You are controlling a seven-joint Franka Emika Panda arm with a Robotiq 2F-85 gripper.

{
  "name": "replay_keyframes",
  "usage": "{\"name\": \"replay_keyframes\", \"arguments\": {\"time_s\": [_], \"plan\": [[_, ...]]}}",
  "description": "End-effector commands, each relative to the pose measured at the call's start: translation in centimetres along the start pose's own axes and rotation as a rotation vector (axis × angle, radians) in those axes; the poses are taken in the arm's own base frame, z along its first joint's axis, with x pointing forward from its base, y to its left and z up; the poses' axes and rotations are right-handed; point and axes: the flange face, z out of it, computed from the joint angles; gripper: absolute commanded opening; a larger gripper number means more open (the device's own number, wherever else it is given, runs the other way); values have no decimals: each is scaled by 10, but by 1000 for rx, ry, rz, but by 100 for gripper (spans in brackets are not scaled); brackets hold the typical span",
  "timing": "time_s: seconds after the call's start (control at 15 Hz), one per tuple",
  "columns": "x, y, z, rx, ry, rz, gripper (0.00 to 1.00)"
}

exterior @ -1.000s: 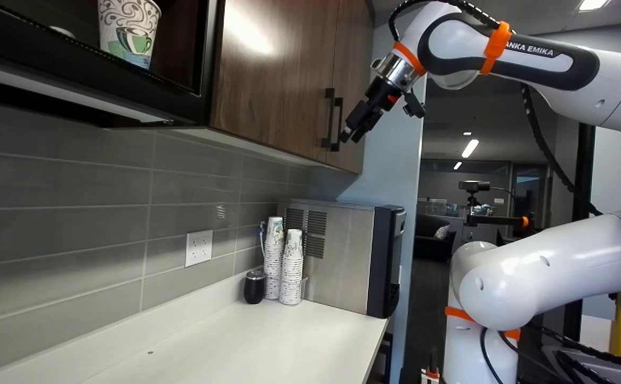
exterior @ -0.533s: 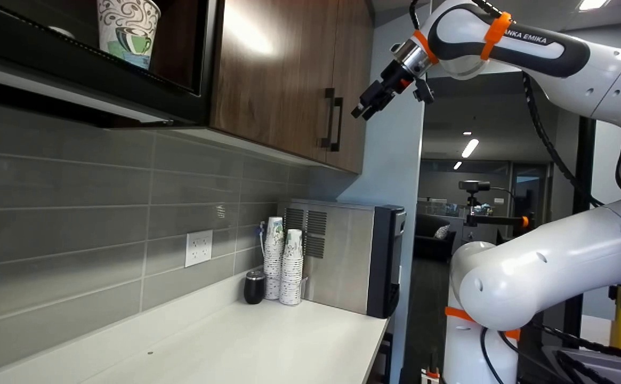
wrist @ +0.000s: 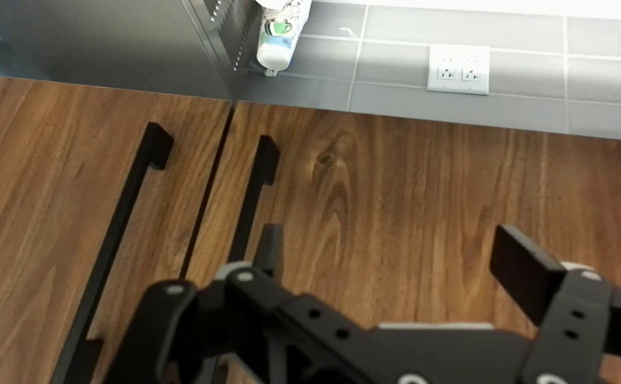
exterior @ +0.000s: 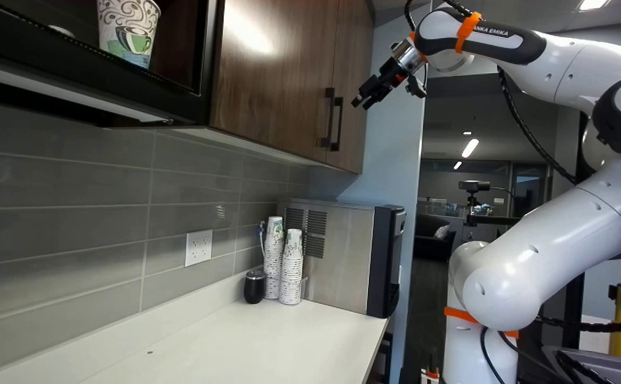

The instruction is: Open and close the left cabinet door

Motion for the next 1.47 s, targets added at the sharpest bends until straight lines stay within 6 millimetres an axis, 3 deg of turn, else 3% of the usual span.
{"name": "replay_keyframes", "arguments": {"time_s": [0.0,0.27,0.53,1.07,1.4], "plan": [[30,42,11,16,-1,-15,100],[28,80,36,57,-32,-39,100],[33,102,58,92,-47,-56,100],[71,98,95,175,-10,-78,100],[77,103,117,178,-1,-48,100]]}}
